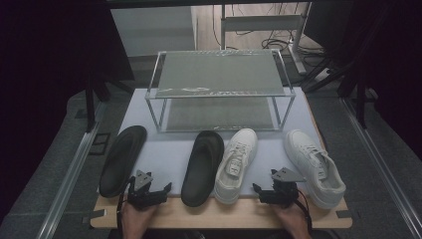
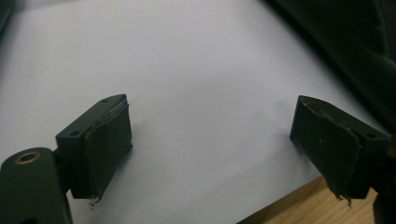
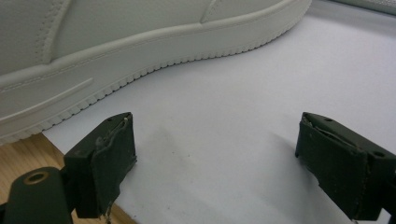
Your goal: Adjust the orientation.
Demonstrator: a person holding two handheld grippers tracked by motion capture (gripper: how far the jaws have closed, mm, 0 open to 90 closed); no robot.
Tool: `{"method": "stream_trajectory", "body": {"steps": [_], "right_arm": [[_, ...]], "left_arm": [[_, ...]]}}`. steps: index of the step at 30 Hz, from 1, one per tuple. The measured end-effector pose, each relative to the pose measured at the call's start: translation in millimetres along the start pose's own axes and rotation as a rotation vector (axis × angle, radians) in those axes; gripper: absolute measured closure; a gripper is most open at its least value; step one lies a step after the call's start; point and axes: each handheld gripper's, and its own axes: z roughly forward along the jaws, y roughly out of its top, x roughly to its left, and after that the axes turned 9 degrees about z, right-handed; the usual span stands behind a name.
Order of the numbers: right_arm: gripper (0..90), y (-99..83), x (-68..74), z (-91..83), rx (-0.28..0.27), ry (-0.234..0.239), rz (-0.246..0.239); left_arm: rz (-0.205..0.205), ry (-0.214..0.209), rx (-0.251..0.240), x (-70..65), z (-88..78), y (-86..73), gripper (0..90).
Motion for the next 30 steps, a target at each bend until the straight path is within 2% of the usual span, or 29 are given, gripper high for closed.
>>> {"method": "stream_trajectory", "body": {"steps": [10, 21, 25, 27, 30], "right_arm": [[12.3, 0.0, -0.2, -0.1, -0.001, 0.001, 0.001], [12.3, 0.0, -0.2, -0.1, 0.000, 0.001, 0.001], [12.3, 0.0, -0.2, -0.1, 0.000, 0.001, 0.002], [12.3, 0.0, -0.2, -0.1, 0.000, 0.001, 0.001], [12.3, 0.0, -0.2, -0.1, 0.000, 0.001, 0.001]], "left_arm": [[-0.017, 0.011, -0.006, -1.5, 1.2, 0.9, 12.1], [-0.012, 0.003, -0.007, -0.6, 1.2, 0.8, 12.2], [-0.007, -0.005, 0.002, 0.7, 0.2, 1.9, 12.8], [-0.009, -0.025, -0.004, 1.2, -1.7, 2.9, 13.4], [0.002, -0.030, -0.014, 1.1, -5.2, 4.9, 13.6]]}}
